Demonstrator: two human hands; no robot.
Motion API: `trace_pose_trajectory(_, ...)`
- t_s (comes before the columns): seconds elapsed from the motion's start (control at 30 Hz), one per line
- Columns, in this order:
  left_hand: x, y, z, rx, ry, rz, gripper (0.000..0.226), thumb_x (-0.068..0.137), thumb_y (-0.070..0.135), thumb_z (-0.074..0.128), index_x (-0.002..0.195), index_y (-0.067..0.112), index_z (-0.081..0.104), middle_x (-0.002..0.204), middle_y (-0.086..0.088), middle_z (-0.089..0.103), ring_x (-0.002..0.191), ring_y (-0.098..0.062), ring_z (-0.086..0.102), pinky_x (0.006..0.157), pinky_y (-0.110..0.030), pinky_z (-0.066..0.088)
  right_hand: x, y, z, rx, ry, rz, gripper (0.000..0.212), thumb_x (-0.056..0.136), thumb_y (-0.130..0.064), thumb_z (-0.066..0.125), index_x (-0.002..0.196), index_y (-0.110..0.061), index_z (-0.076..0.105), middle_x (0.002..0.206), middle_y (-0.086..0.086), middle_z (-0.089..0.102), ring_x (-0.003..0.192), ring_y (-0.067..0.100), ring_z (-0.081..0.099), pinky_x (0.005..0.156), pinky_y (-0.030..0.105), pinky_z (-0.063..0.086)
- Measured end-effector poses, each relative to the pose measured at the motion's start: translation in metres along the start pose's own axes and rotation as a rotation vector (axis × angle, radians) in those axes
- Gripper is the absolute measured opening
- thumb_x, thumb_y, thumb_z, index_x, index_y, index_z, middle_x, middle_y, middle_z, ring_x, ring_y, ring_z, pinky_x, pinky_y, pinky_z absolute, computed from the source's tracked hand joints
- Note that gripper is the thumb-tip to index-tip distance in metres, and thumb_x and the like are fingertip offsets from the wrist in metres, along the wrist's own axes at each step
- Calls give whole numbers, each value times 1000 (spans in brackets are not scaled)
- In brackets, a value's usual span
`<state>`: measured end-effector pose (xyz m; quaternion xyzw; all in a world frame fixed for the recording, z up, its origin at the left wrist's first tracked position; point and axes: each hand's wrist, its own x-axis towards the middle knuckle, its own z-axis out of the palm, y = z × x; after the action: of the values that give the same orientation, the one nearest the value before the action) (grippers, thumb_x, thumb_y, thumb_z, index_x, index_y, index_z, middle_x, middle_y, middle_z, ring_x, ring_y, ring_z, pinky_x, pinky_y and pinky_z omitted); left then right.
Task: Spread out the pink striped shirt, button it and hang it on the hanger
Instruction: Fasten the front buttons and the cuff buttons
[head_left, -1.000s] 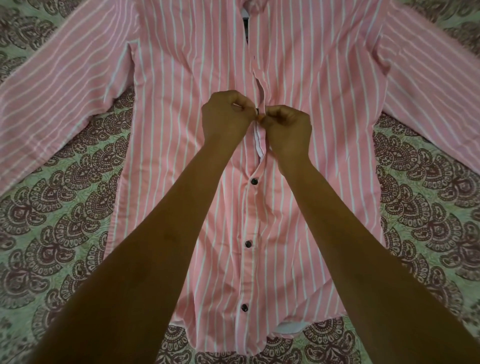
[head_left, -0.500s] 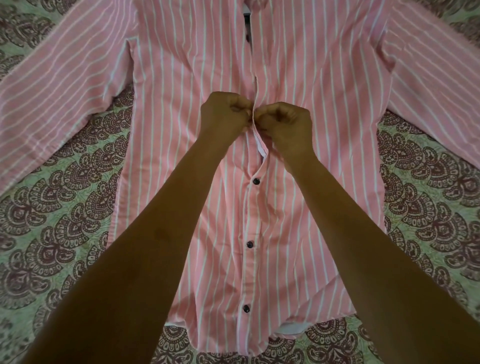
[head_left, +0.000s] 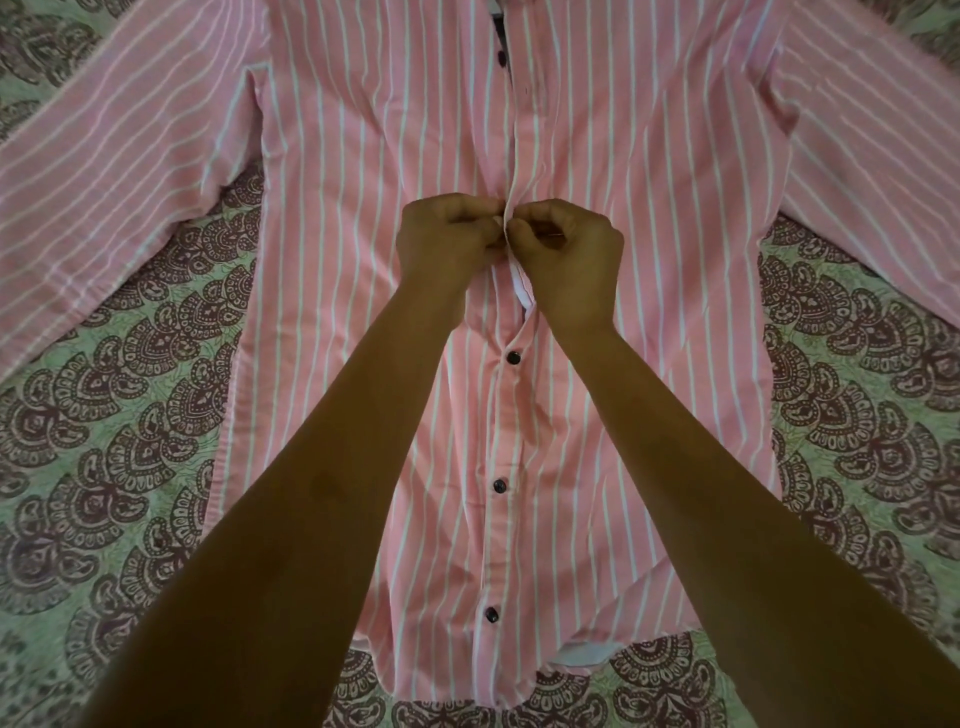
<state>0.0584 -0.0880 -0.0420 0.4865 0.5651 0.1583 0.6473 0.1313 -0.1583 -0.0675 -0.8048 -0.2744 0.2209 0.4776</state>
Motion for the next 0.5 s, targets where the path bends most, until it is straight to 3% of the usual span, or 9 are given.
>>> trace_pose_trajectory(0.13, 7, 1, -1, 170, 14, 86, 28, 71, -7, 60, 67, 19, 66, 71, -6, 65, 76, -26, 67, 81, -43, 56, 2, 0, -3, 27, -13, 16, 11, 77, -6, 63, 85, -4, 70, 74, -5, 65, 68, 5, 63, 70, 12, 50)
trace_pose_trajectory(0.27, 5, 6, 1, 145, -6, 40, 21, 64, 8, 60, 52, 24, 68, 71, -11, 66, 79, -29, 67, 80, -43, 57, 3, -2, 0, -50, 10, -21, 9, 76, -11, 64, 82, -5, 67, 72, -1, 68, 66, 10, 64, 69, 25, 54)
trace_pose_trajectory(0.37, 2, 3, 3, 71, -9, 34, 6, 66, 16, 69, 60, 19, 70, 80, -19, 70, 83, -33, 69, 81, -44, 57, -1, -3, 3, -83, 30, -42, 11, 80, -14, 62, 83, -4, 65, 72, 3, 69, 65, 16, 65, 65, 33, 54)
trace_pose_trajectory(0.5, 5, -5, 6, -2, 49, 33, 14, 78, 8, 68, 67, 17, 68, 83, -18, 70, 83, -32, 69, 81, -46, 56, -5, -4, 8, -75, 79, -26, 9, 80, -12, 60, 84, -5, 64, 72, 4, 69, 65, 18, 65, 64, 38, 54)
